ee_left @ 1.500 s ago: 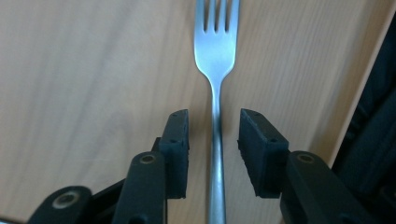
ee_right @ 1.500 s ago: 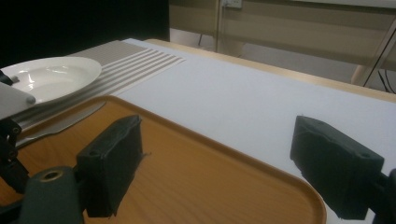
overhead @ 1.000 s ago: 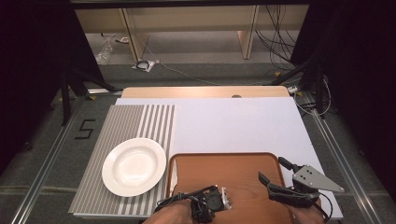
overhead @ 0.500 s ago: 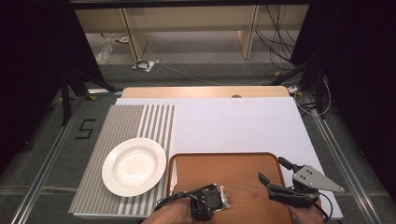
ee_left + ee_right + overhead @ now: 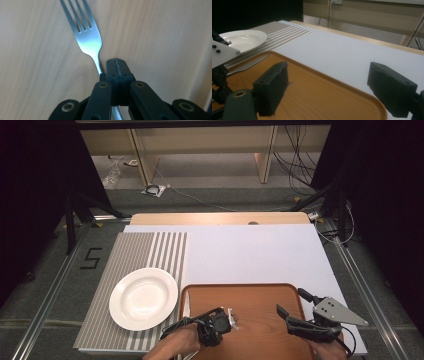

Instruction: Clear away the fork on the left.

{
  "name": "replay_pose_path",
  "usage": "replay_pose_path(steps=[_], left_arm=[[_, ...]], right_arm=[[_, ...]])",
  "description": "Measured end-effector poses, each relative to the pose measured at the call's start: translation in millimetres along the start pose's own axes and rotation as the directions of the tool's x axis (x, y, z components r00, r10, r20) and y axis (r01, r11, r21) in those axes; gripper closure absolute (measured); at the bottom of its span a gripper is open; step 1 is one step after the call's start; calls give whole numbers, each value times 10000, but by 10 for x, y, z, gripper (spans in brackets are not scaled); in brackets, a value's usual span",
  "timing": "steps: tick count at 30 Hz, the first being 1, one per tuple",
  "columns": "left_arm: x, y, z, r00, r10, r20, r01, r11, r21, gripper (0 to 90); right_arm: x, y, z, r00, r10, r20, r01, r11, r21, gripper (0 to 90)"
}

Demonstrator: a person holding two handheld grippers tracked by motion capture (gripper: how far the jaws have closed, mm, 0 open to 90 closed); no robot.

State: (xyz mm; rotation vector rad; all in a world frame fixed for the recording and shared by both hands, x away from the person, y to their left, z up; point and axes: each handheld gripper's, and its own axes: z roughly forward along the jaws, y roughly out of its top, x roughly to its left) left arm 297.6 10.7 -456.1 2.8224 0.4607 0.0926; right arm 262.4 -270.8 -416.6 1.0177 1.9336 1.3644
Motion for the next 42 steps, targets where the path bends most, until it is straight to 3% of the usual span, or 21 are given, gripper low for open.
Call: replay_pose_path(steps=[19, 42], left_arm=[[302, -127, -25, 9940, -877, -659, 881, 9961, 24, 893], [556, -288, -74, 9865, -1470, -728, 1498, 9881, 353, 893]], right_arm=[[-3, 2, -6, 10000, -7, 14, 7, 10000, 97, 180], [-1, 1, -4, 10000, -39, 4, 39, 10000, 84, 180]])
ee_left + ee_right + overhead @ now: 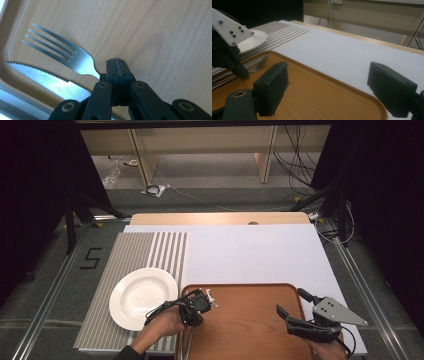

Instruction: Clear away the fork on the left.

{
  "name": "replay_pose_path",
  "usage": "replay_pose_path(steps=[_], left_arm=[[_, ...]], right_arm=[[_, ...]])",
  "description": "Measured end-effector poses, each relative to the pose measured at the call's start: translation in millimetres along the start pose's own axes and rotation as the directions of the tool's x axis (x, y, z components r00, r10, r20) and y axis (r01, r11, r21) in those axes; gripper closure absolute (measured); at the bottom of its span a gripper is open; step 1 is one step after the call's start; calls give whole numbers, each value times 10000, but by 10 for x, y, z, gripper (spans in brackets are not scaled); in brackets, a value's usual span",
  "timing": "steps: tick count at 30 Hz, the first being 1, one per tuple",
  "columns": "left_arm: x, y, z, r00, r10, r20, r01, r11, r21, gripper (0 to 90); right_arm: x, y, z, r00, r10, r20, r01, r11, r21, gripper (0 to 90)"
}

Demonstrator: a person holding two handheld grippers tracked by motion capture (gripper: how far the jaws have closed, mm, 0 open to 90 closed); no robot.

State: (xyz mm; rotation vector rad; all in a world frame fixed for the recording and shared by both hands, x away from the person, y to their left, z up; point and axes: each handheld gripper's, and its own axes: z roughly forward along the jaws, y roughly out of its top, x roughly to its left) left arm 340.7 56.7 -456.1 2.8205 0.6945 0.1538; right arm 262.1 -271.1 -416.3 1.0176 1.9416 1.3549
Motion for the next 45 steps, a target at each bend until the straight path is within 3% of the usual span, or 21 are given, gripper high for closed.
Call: replay_pose_path(steps=[15, 20, 24, 27, 31, 37, 40, 43, 45], left_arm=[[68, -39, -15, 9998, -216, 25, 216, 9997, 71, 893], [61, -31, -52, 9998, -181, 35, 181, 9996, -204, 887], [44, -18, -135, 9996, -208, 187, 219, 9977, -636, 790], [34, -6, -194, 9992, -334, 201, 350, 9957, -854, 605], [21, 1, -267, 9982, -560, 208, 580, 9925, -1074, 462], [48, -9, -378, 9961, -879, 7, 866, 9800, -1793, 323], [78, -29, -427, 9930, -1176, -84, 1130, 9693, -2185, 283], [119, -62, -478, 9883, -1525, 79, 1491, 9529, -2639, 275], [140, -85, -507, 9858, -1677, -36, 1596, 9446, -2869, 250]], right_arm=[[1, -1, 3, 10000, 17, -10, -17, 10000, -61, 180], [1, -1, 4, 10000, 14, -16, -14, 10000, -88, 180], [1, -1, 3, 10000, 24, -12, -24, 10000, -75, 180], [2, -1, 3, 10000, 22, -12, -22, 10000, -75, 180], [2, -2, 6, 10000, 19, -23, -20, 9999, -119, 180], [-1, 1, -5, 10000, 9, 4, -9, 10000, -2, 180], [-2, 1, -5, 10000, 18, 3, -18, 10000, 3, 180], [-2, 0, -4, 10000, 29, 3, -29, 10000, 1, 180], [1, 1, -5, 10000, 58, -6, -58, 10000, 24, 180]])
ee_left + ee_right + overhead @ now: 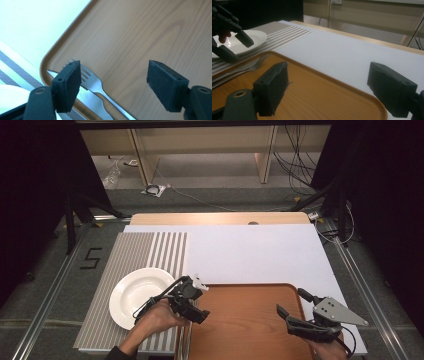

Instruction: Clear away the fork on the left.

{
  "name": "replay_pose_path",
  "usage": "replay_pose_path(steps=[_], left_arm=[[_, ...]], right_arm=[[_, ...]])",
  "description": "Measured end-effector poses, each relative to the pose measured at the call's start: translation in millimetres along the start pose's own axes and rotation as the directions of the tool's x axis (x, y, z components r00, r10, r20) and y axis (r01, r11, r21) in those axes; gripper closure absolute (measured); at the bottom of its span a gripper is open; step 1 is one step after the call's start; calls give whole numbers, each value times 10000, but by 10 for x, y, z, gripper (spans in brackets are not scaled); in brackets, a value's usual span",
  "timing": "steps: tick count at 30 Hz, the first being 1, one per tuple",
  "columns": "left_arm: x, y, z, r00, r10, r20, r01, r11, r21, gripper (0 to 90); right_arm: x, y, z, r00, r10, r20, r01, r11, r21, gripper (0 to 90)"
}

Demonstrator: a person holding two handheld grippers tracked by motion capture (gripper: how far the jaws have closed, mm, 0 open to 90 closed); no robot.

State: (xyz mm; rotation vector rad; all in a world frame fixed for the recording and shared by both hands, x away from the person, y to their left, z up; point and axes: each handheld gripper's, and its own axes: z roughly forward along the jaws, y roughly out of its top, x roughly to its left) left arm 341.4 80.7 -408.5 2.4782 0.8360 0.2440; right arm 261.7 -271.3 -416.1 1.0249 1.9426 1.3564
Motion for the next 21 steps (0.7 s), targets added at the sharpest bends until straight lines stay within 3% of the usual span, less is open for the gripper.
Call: replay_pose_path(steps=[6, 13, 17, 21], left_arm=[[103, -51, -78, 9981, -562, -240, 546, 9967, -595, 223], [205, -123, -209, 9908, -1183, -652, 1073, 9825, -1525, 213], [267, -189, -278, 9837, -1686, -630, 1529, 9675, -2016, 204], [346, -278, -338, 9700, -2389, -458, 2205, 9431, -2487, 193]], right_arm=[[-1, 0, -2, 10000, -2, 6, 2, 10000, -13, 180], [-2, 0, -1, 10000, -8, 17, 8, 10000, -2, 180], [-1, -1, -3, 10000, -20, 17, 20, 10000, -13, 180], [-7, -2, -1, 10000, -10, 11, 10, 10000, -20, 180]])
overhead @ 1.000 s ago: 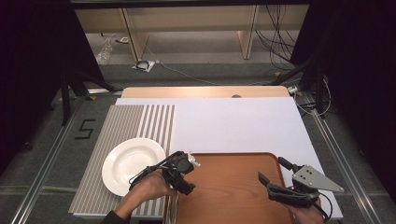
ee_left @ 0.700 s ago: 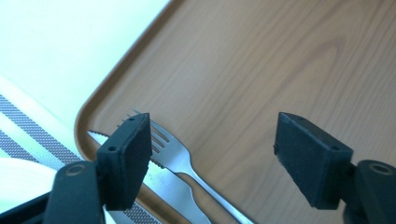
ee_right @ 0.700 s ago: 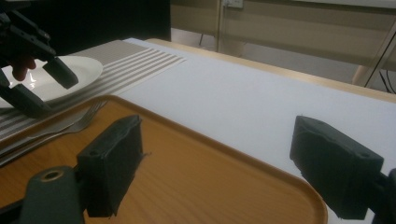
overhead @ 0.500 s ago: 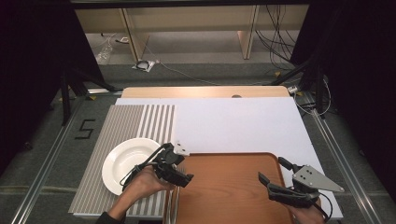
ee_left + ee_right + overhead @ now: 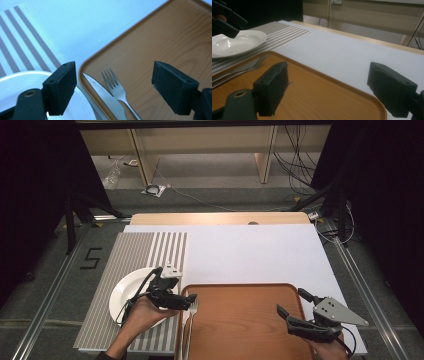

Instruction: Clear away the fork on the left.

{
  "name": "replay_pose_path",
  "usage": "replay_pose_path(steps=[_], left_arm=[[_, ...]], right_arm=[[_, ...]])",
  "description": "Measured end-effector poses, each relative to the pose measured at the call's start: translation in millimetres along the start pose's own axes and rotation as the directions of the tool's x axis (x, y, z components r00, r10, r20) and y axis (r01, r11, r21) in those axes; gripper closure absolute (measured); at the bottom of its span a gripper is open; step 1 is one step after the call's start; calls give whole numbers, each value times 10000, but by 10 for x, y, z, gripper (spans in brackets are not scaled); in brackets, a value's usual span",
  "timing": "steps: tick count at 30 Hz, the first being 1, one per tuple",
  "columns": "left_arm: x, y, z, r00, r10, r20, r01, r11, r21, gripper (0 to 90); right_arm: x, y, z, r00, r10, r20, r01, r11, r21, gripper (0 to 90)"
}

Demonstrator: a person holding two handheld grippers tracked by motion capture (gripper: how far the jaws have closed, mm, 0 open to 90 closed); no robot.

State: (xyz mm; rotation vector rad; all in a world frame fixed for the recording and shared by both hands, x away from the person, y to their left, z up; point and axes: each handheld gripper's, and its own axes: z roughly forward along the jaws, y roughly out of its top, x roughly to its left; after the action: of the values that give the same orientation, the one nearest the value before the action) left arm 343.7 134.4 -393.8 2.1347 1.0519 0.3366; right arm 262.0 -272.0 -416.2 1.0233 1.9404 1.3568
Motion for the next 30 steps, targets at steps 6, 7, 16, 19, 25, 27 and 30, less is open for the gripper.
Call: replay_pose_path(steps=[6, 7, 16, 19, 25, 27, 30], left_arm=[[127, -101, -114, 9961, -798, -365, 771, 9946, -698, 191], [145, -115, -128, 9950, -894, -434, 862, 9937, -717, 191], [241, -231, -198, 9853, -1507, -805, 1429, 9852, -949, 191], [254, -264, -215, 9819, -1665, -904, 1569, 9820, -1050, 191], [288, -346, -255, 9736, -2027, -1046, 1909, 9751, -1130, 190], [306, -381, -281, 9689, -2209, -1117, 2075, 9709, -1199, 189], [347, -437, -322, 9590, -2551, -1238, 2387, 9619, -1333, 189]], right_arm=[[-4, -6, 11, 10000, 46, -26, -46, 9999, -139, 180], [-6, -6, 10, 10000, 48, -18, -48, 9999, -119, 180], [-8, -9, 9, 10000, 81, 3, -81, 9999, -98, 180], [-17, -13, 7, 9999, 111, 29, -110, 9999, -125, 180], [-29, -19, 1, 9999, 99, 42, -98, 9999, -119, 180], [-31, -18, -6, 9999, 145, 60, -145, 9998, -95, 179], [-38, -20, -14, 9999, 115, 55, -115, 9999, -95, 180]])
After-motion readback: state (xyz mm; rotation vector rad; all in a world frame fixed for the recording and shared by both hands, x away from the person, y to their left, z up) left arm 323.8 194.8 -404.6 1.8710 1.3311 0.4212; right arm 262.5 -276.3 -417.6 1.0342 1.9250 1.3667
